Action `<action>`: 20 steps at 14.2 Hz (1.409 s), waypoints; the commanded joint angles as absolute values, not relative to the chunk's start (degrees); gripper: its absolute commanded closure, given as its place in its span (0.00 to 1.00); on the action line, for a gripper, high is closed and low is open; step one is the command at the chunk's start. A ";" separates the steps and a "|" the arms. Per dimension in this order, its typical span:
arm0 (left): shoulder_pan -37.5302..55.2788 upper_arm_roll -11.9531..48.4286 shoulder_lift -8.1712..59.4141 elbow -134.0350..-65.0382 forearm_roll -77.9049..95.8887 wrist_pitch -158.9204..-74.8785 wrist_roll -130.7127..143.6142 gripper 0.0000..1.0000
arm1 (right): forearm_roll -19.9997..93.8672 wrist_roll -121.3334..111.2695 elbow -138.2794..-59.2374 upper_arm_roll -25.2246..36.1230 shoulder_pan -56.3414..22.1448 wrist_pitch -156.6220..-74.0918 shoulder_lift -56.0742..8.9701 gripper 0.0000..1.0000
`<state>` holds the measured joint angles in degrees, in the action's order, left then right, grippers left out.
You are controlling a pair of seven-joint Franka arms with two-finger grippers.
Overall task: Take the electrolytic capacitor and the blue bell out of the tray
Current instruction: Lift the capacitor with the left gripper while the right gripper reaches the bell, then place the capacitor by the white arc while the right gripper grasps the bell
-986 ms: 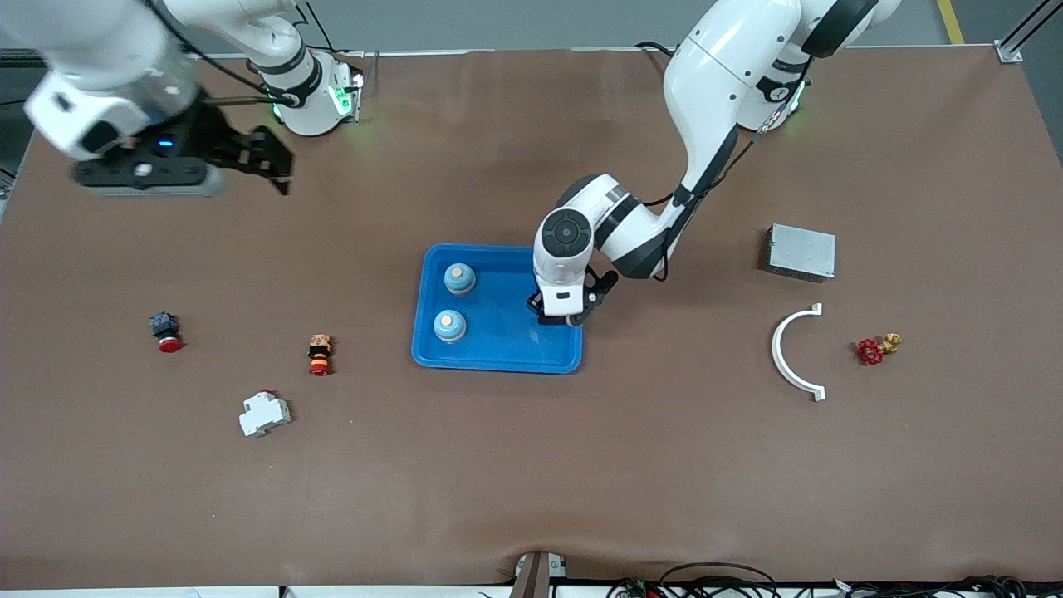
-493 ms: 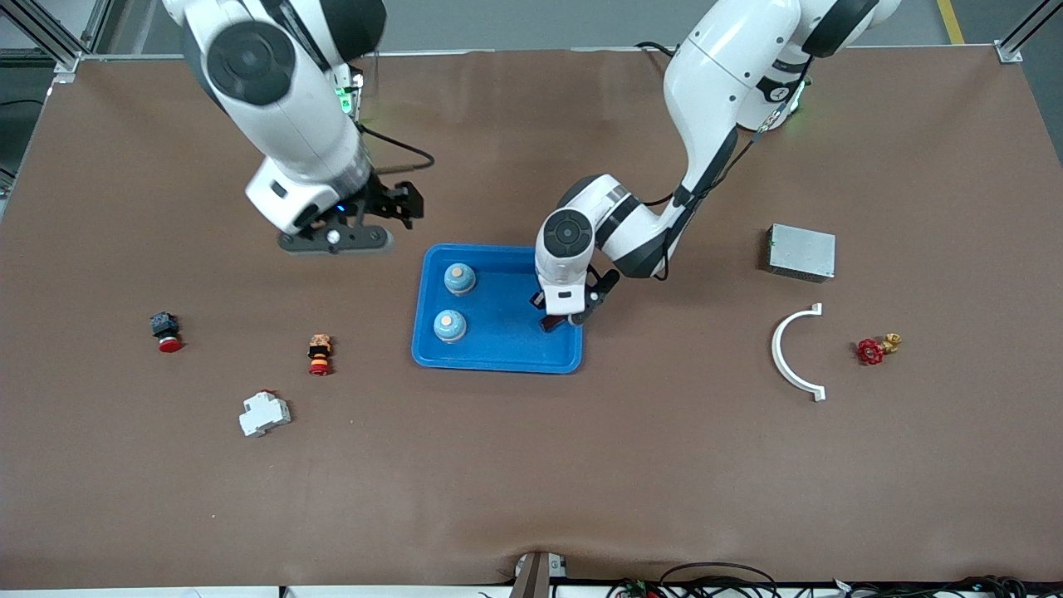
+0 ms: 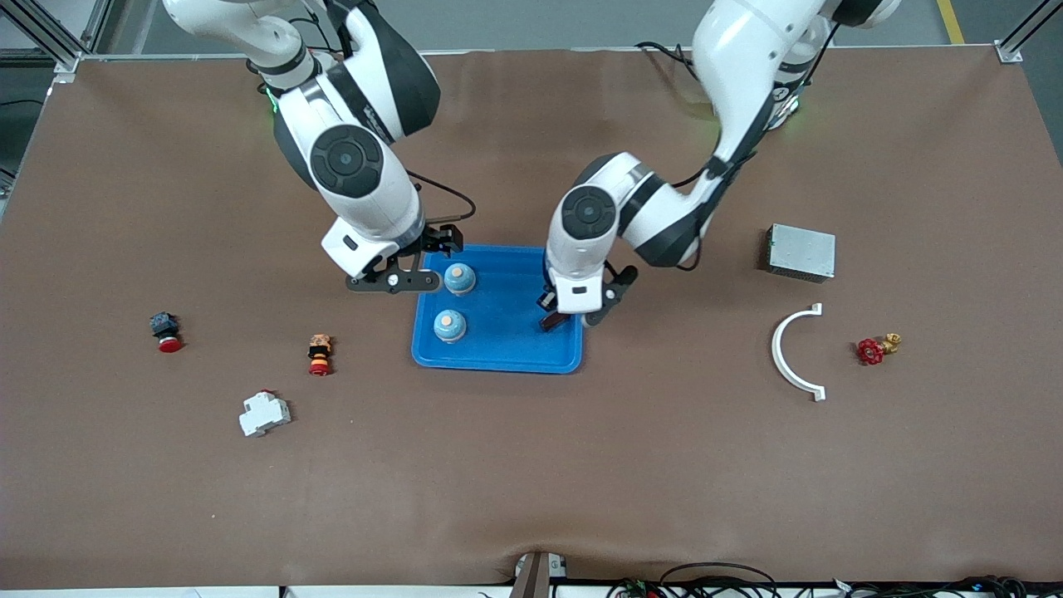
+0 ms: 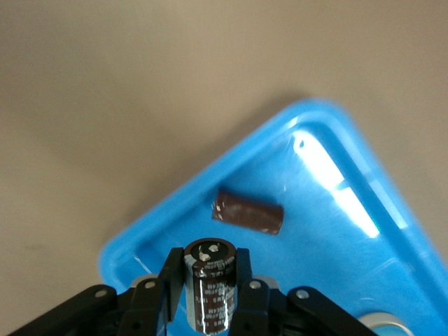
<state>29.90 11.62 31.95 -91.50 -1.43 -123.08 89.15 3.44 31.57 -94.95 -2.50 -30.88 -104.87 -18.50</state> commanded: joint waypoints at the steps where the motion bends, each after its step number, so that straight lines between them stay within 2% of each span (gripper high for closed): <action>1: 24.19 12.04 26.02 -93.60 -2.37 -117.18 82.82 1.00 | 4.04 32.61 -101.84 -1.85 -32.17 -112.03 -17.93 0.00; 5: 16.19 11.87 23.82 -96.14 -2.55 -112.85 70.70 1.00 | 3.96 32.61 -108.80 -1.85 -33.74 -121.18 -18.80 0.00; 11: 5.29 11.95 24.17 -102.21 -9.92 -113.81 58.36 1.00 | 3.96 34.72 -109.16 -1.85 -35.42 -125.50 -24.16 0.00; 16: -1.40 11.87 25.92 -102.04 -10.37 -117.15 47.84 1.00 | 3.96 34.72 -109.16 -1.85 -35.33 -128.93 -27.59 0.00; 20: -4.83 11.60 30.92 -98.62 -12.83 -119.70 40.01 1.00 | 3.96 34.72 -109.25 -1.85 -35.59 -130.96 -29.44 0.00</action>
